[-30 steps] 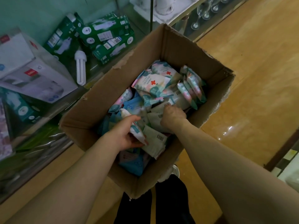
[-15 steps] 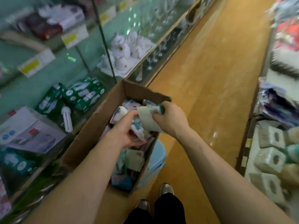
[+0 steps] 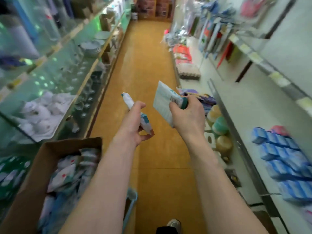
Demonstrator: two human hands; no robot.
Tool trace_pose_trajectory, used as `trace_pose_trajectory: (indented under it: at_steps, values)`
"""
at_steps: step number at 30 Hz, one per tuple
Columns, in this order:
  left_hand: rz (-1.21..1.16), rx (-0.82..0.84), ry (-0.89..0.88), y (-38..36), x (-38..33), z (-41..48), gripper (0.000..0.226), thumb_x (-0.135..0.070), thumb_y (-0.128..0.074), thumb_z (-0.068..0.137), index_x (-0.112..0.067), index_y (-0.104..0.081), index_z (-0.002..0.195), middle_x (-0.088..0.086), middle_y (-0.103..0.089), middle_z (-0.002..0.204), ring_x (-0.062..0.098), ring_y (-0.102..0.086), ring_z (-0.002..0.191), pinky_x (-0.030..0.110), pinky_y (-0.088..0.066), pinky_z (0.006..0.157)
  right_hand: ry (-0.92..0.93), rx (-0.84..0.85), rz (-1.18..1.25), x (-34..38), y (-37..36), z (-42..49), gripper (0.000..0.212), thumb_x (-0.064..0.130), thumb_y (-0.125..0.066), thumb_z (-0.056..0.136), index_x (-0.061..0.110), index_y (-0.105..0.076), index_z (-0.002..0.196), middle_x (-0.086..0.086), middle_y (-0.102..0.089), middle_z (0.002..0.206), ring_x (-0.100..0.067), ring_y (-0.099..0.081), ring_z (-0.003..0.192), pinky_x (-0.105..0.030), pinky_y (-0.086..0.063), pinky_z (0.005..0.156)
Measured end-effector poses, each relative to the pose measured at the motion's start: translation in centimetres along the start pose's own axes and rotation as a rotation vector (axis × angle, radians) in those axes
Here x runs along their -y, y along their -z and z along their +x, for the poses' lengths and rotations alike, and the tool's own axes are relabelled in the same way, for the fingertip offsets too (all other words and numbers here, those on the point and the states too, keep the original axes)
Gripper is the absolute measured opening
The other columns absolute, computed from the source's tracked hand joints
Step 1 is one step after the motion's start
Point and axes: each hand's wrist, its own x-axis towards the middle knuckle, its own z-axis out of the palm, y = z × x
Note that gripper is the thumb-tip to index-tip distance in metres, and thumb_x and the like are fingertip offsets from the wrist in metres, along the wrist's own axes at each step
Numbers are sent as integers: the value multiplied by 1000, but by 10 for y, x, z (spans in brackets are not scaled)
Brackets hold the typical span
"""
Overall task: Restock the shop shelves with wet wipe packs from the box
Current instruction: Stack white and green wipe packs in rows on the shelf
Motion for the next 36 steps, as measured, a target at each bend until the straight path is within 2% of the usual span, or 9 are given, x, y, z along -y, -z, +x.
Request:
trace_pose_trajectory:
  at_steps: [3,6,11,14,16,18,24,29,36]
  values:
    - [59,82,-51,-63,-3,-3,36,-36,-58,84,-23,-52,117,3,-48,86,22,-51,79,43,-52,75,-51,-129,29,-24,46,22,12,26,-61,86,14,-56,87,8,-55,72,-18,-55,73,-31,-41,63]
    - [127,175,-86,-126,-4,-5,41,-37,-57,85,-26,-49,123,3,-49,93,21,-53,79,40,-52,71,-92,-241,30,-46,88,45,15,27,-63,86,20,-51,80,10,-52,71,-13,-54,68,-37,-49,64]
    - [159,290,-121,-221,-3,-10,37,-33,-55,87,-23,-48,122,5,-52,89,19,-55,72,47,-53,83,-106,-380,0,-75,155,85,16,28,-62,88,14,-56,91,11,-51,72,-5,-49,63,-31,-45,60]
    - [180,383,-132,-271,1,-15,44,-35,-56,87,-21,-46,128,7,-56,92,20,-58,70,41,-56,70,-105,-465,-12,-91,194,103,17,29,-63,88,15,-53,87,11,-51,70,-13,-52,66,-37,-48,63]
    - [206,453,-128,-303,7,-20,48,-37,-57,85,-19,-47,128,9,-56,94,23,-58,71,36,-55,61,-127,-528,-33,-103,220,110,17,29,-63,88,15,-53,88,11,-49,70,-18,-52,71,-36,-46,66]
    - [249,526,-114,-335,14,-27,53,-40,-59,80,-17,-48,127,12,-57,100,27,-58,76,38,-55,61,-153,-592,-40,-116,246,115,16,29,-63,87,15,-55,90,13,-48,70,-18,-51,74,-32,-41,65]
    - [350,690,-87,-421,45,-52,31,-33,-55,87,-20,-49,114,6,-47,84,20,-51,72,45,-53,79,-286,-791,-72,-153,313,115,14,30,-62,87,19,-53,87,13,-48,67,-16,-49,71,-27,-29,60]
    - [435,864,-36,-475,67,-65,14,-32,-54,90,-19,-50,94,7,-49,78,21,-52,63,50,-52,83,-373,-938,-171,-175,352,115,18,30,-61,88,16,-52,85,8,-53,72,-20,-54,73,-29,-36,63]
    - [530,1154,69,-529,81,-56,13,-30,-54,92,-18,-50,95,12,-51,84,22,-54,76,53,-53,87,-486,-1078,-322,-194,371,137,17,32,-58,92,16,-55,96,3,-64,91,-16,-56,77,-27,-40,63]
